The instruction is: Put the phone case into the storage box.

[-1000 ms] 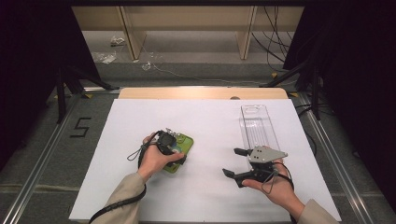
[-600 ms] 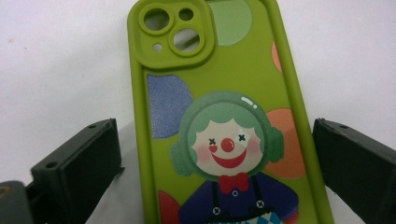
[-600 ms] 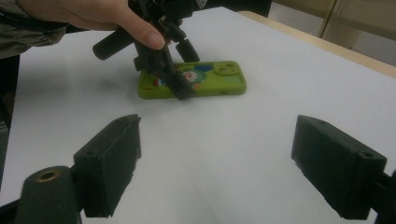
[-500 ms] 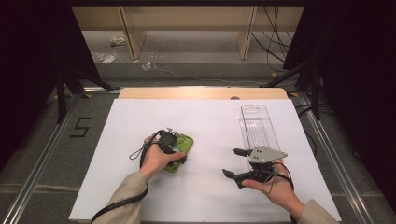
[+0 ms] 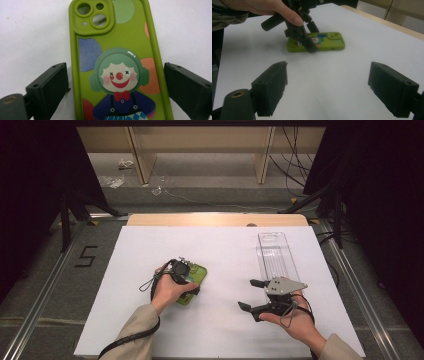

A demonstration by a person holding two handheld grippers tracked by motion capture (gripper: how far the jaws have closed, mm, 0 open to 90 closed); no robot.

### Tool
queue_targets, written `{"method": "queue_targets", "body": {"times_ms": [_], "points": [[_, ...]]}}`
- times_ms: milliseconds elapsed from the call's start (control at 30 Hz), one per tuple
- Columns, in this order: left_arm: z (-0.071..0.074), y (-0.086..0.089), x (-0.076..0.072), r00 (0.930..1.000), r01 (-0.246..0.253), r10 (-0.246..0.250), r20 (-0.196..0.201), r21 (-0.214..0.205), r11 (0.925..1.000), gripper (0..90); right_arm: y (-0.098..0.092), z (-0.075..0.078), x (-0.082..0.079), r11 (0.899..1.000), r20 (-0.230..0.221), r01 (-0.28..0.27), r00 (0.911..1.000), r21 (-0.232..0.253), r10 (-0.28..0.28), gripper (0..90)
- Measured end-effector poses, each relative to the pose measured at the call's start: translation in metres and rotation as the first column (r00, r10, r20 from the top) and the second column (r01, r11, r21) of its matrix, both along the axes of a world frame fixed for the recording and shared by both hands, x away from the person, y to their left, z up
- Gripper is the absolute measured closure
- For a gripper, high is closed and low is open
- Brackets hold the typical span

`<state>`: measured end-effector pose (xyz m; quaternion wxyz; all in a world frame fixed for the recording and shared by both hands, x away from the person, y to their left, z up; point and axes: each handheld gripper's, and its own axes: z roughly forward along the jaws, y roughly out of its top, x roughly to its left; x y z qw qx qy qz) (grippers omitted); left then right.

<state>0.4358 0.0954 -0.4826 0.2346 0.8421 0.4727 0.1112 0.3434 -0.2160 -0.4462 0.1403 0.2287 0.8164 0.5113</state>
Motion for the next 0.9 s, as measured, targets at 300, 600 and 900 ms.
{"method": "queue_targets", "body": {"times_ms": [300,600,900], "points": [[0.0019,-0.0011,-0.0026,0.9995,-0.031,0.031,0.004,-0.002,0.9995,15.1,0.0005,0.0,-0.0005,1.0,-0.001,-0.003,1.0,-0.002,0.003,16.9],[0.002,-0.0009,-0.0037,0.9994,-0.032,0.032,0.009,-0.001,0.9995,16.1,0.0004,0.0003,-0.0005,1.0,0.002,-0.002,1.0,-0.001,0.002,16.9],[0.0014,0.0005,-0.005,0.9994,-0.029,0.03,0.02,-0.015,0.9995,16.2,-0.0001,0.0011,-0.0001,1.0,0.005,0.003,1.0,0.005,-0.003,16.8]]}}
